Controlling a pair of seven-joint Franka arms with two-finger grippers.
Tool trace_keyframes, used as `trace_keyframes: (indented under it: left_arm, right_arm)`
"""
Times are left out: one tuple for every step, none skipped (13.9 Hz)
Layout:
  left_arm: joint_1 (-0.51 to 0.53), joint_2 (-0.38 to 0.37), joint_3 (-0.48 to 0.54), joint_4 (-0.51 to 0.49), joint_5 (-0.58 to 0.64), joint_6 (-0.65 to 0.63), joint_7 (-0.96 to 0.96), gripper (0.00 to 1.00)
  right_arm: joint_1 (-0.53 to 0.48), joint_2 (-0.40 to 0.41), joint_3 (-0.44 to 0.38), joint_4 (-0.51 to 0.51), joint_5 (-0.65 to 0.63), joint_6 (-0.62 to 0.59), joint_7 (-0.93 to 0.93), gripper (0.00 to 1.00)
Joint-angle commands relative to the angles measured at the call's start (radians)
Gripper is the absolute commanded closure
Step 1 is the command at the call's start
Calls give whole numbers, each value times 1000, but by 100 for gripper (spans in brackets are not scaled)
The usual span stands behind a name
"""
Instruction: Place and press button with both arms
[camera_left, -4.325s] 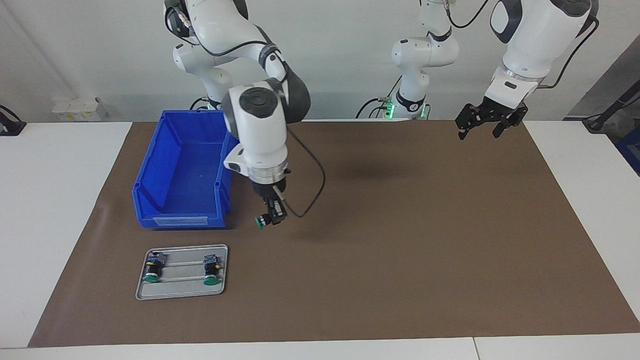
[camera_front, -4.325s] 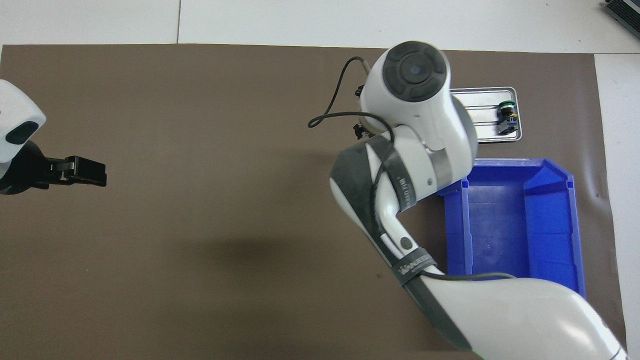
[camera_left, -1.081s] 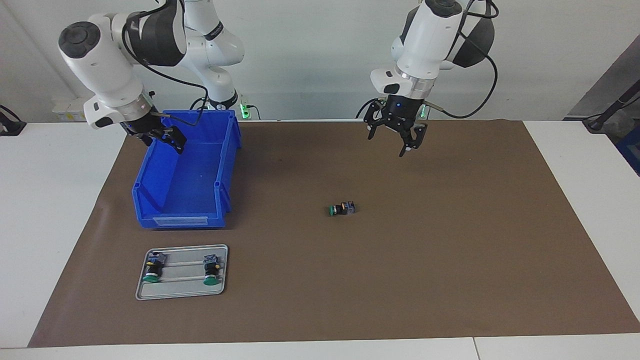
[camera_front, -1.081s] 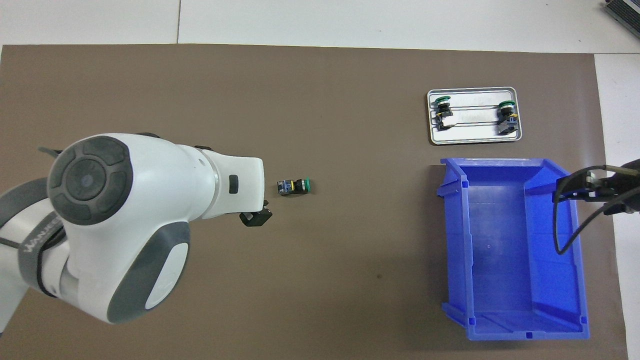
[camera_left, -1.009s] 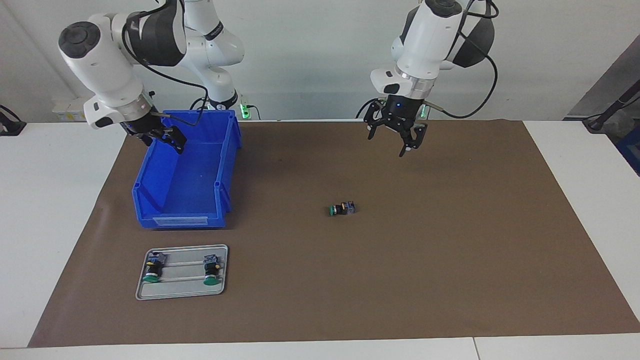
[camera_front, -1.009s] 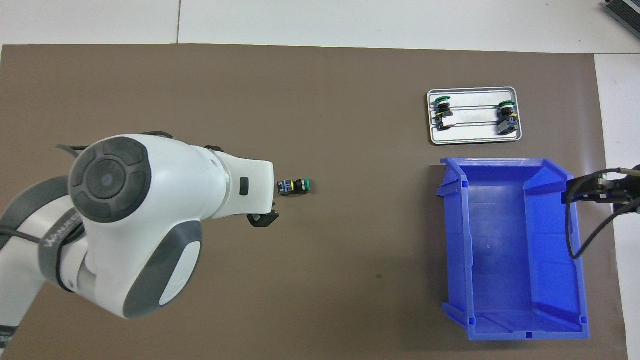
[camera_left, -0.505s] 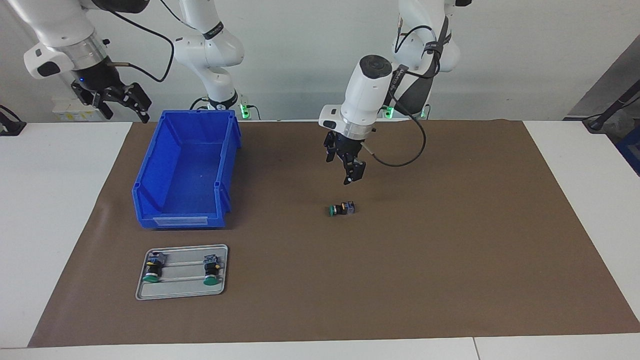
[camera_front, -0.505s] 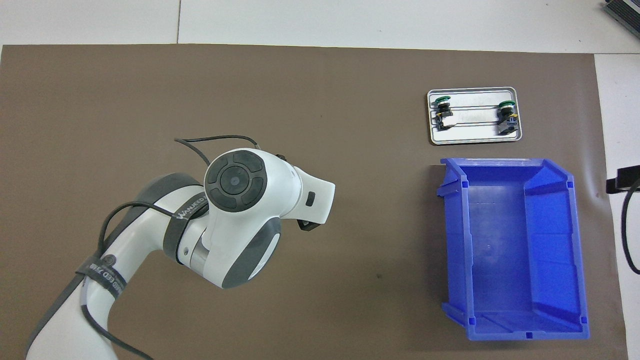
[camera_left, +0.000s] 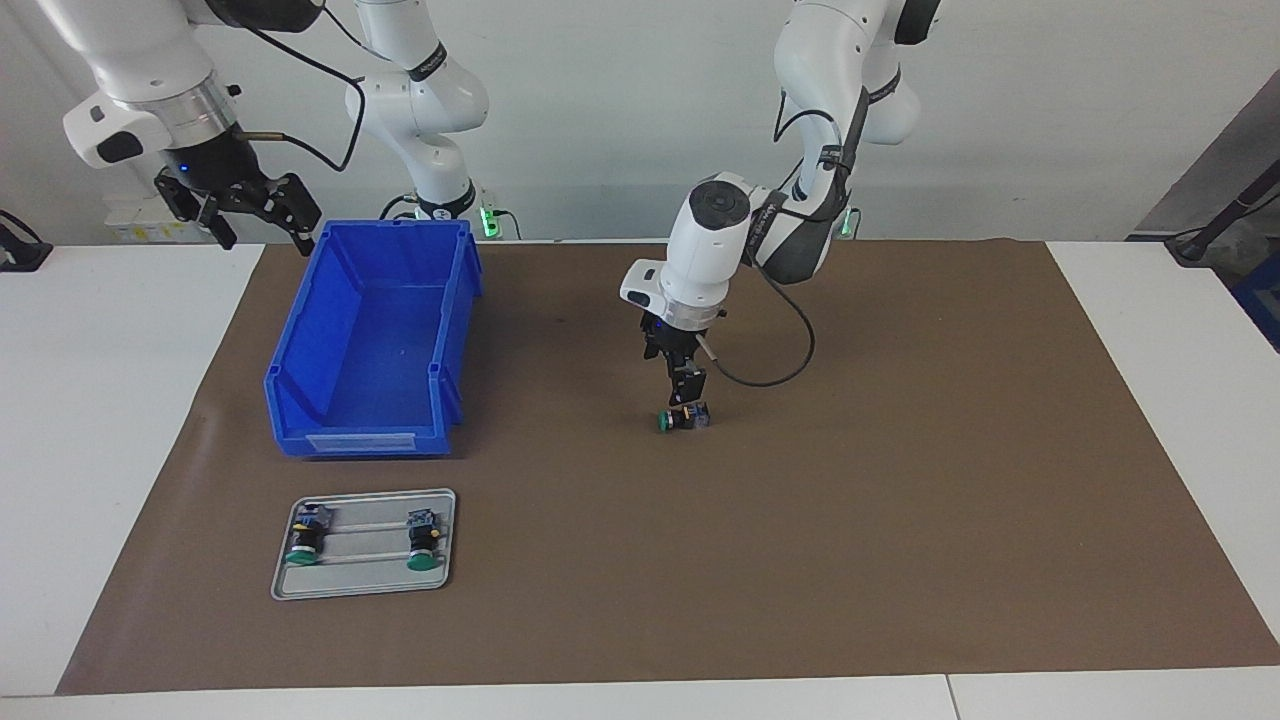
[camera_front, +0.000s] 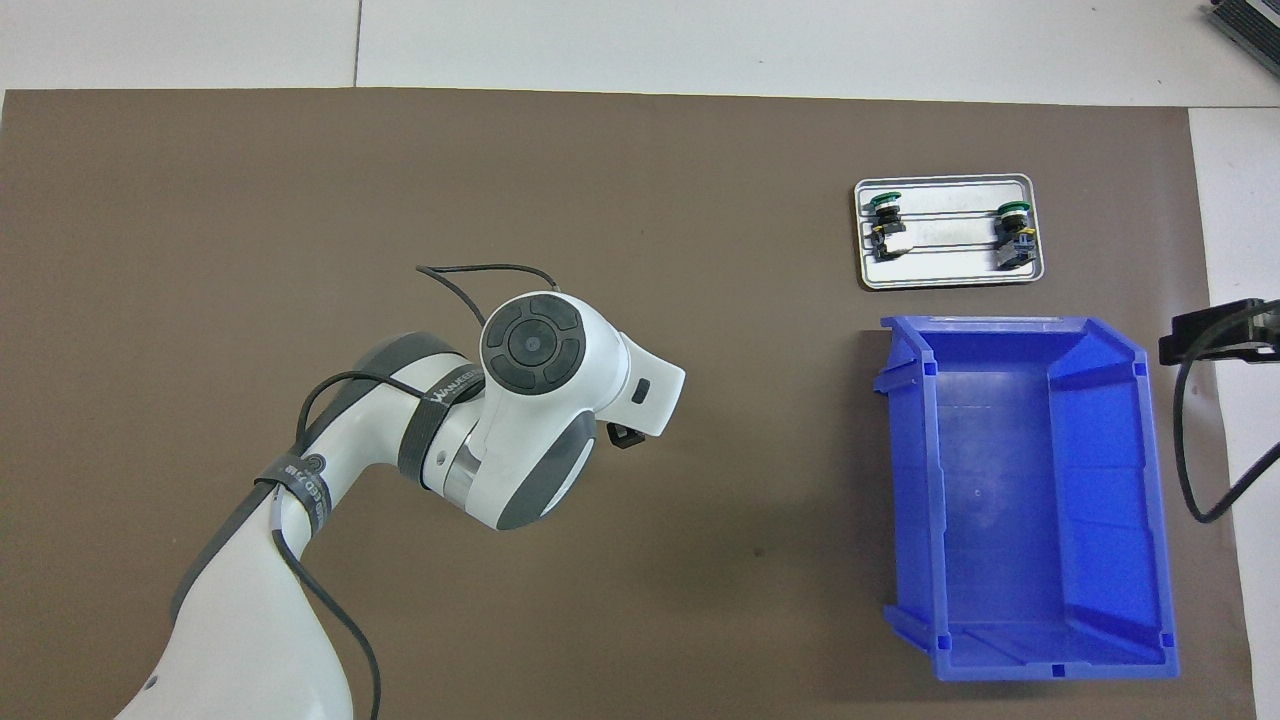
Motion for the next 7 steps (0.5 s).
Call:
trace_keyframes:
  left_arm:
    - [-16,45,13,19,41,38,14,0]
    - [-16,48,13,15,56,46,14,0]
    - [-16,56,13,15,61,50,14,0]
    - [-16,59,13,15,61,56,14,0]
    - [-16,62,13,13,63,64,14,0]
    - [-18,70,13,12,61,81,14,0]
    - [-16,87,13,12,61,111,12,0]
  right_arm:
    - [-4,-4,0,2,-17,5,-3,0]
    - [-5,-4,0,2,-16,5,-3,0]
    - [-5,-6,-2,2,-16,3,1,0]
    - [-7,-6,-2,2,-13,2,4,0]
    - [-7,-6,0,2,-10,2,4,0]
    - [-7,-6,-2,2,-8,-1,4,0]
    - [-8,-6,-2,4,-7,-6,2,0]
